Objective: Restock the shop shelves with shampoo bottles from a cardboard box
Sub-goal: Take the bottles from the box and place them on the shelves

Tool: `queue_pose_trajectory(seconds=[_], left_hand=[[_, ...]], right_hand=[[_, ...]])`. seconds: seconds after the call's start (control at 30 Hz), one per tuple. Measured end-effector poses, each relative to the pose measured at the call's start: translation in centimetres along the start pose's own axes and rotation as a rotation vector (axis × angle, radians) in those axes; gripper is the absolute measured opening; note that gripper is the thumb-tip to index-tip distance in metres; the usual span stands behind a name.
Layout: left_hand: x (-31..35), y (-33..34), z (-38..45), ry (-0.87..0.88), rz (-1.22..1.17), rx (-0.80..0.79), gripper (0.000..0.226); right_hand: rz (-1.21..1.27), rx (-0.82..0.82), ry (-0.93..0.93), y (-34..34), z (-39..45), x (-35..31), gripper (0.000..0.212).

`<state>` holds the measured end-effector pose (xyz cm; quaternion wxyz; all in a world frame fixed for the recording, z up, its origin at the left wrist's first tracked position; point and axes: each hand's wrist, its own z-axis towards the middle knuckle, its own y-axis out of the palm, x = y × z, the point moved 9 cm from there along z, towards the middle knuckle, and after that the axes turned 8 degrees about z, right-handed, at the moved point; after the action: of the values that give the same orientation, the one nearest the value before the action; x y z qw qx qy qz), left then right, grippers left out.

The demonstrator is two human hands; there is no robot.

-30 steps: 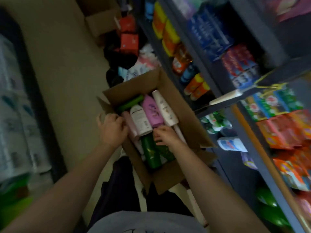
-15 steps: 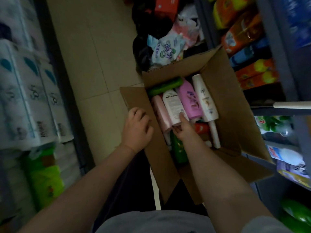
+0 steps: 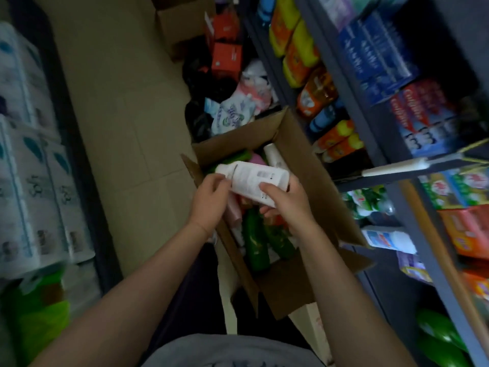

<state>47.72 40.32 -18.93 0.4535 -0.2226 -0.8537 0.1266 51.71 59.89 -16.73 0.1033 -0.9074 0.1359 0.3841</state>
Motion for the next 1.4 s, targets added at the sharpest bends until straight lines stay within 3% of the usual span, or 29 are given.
queue_pose_trajectory(seconds=[0.1, 0.13, 0.2, 0.27, 0.33, 0.47, 0.63, 0.9, 1.0, 1.1, 1.23, 1.4], left_hand=[[5.0, 2.2, -2.0, -0.147, -0.371, -0.169, 0.074], [6.9, 3.4, -2.9, -0.203, -0.576, -0.274, 0.079], [11.1, 5.2, -5.2, -0.249, -0.85, -0.438, 0.065], [14.2, 6.8, -8.1, -0.237, -0.875, -0.517, 0.046], [16.7, 8.0, -10.5, -0.153, -0.821, -0.528, 0.037], [23.5, 10.4, -16.4, 0.146, -0.658, -0.576, 0.03], [31.3, 14.9, -24.9, 0.553, -0.44, -0.693, 0.048], [38.3, 22.3, -33.8, 0.873, -0.268, -0.911, 0.062], [38.9, 24.6, -31.5, 0.817, -0.267, -0.806, 0.054], [37.3, 26.9, -27.8, 0.785, -0.02, -0.579, 0.038], [35.7, 30.5, -26.3, 0.96, 0.51, -0.535, 0.043], [36.7, 30.4, -27.0, 1.185, 0.758, -0.361, 0.061]], right_hand=[[-0.16, -0.059, -0.41, -2.0, -6.3, -6.4, 0.037], [-0.218, -0.092, -0.564, -2.4, -8.6, -8.3, 0.04], [-0.345, -0.189, -0.769, -3.2, -12.7, -10.3, 0.046], [-0.431, -0.292, -0.737, -4.8, -15.6, -10.4, 0.058], [-0.339, -0.295, -0.603, -7.9, -17.4, -10.3, 0.073], [-0.095, -0.048, -0.482, -16.0, -19.1, -10.9, 0.075], [-0.098, 0.063, -0.608, -23.0, -22.5, -13.6, 0.049], [-0.02, 0.566, -0.777, -37.0, -28.5, -14.3, 0.067], [0.087, 0.689, -0.851, -40.4, -29.0, -14.2, 0.061], [0.135, 0.77, -0.807, -43.4, -27.7, -13.6, 0.052], [0.12, 0.816, -0.689, -45.7, -24.1, -12.4, 0.056], [0.128, 0.874, -0.634, -47.1, -21.2, -13.9, 0.053]])
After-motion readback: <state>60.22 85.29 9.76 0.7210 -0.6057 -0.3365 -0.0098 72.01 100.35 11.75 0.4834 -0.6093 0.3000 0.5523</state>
